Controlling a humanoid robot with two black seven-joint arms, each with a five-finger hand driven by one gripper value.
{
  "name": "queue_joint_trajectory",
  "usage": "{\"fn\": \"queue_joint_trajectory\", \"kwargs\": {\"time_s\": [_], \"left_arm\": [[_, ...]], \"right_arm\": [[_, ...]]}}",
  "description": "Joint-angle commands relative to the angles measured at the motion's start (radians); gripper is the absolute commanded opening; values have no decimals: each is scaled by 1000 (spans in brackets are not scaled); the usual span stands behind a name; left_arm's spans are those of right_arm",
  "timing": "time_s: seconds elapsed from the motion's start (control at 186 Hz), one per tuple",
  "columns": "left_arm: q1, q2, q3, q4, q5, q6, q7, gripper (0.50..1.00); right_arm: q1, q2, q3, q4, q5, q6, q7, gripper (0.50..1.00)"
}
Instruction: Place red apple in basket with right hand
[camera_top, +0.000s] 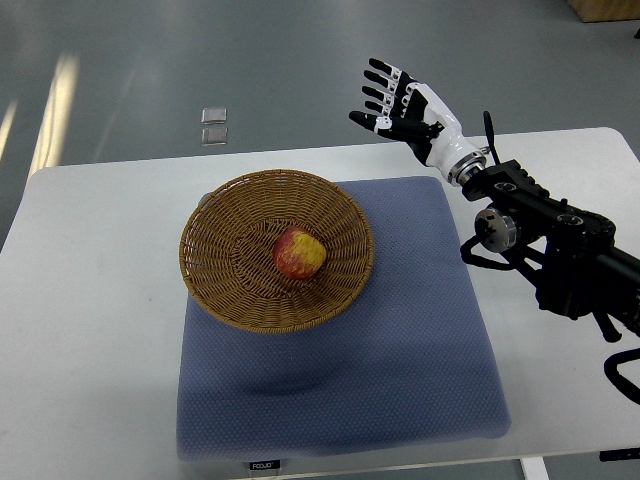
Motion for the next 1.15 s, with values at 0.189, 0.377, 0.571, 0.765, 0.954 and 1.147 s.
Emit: {"fn": "queue_joint_trajectory", "kwargs": {"time_s": [0.189, 0.377, 0.571, 0.765, 0.954, 1.147], "left_arm": [[0, 0, 0, 2, 0, 0, 0, 1000], [0, 0, 0, 0, 0, 0, 0, 1000], [0, 0, -6, 3, 0, 0, 0, 1000], [0, 0, -6, 3, 0, 0, 0, 1000], [0, 0, -8, 5, 0, 0, 0, 1000], [0, 0, -6, 5, 0, 0, 0, 1000]], "right_arm": [[-70, 3, 0, -29, 78, 1, 12, 913], [-92, 1, 0, -44, 76, 3, 15, 913], [-89, 0, 0, -56, 76, 3, 14, 913], [-82, -6, 0, -73, 76, 0, 14, 919], [-81, -29, 0, -78, 76, 3, 17, 921], [-87, -28, 2, -78, 76, 3, 17, 921]]}}
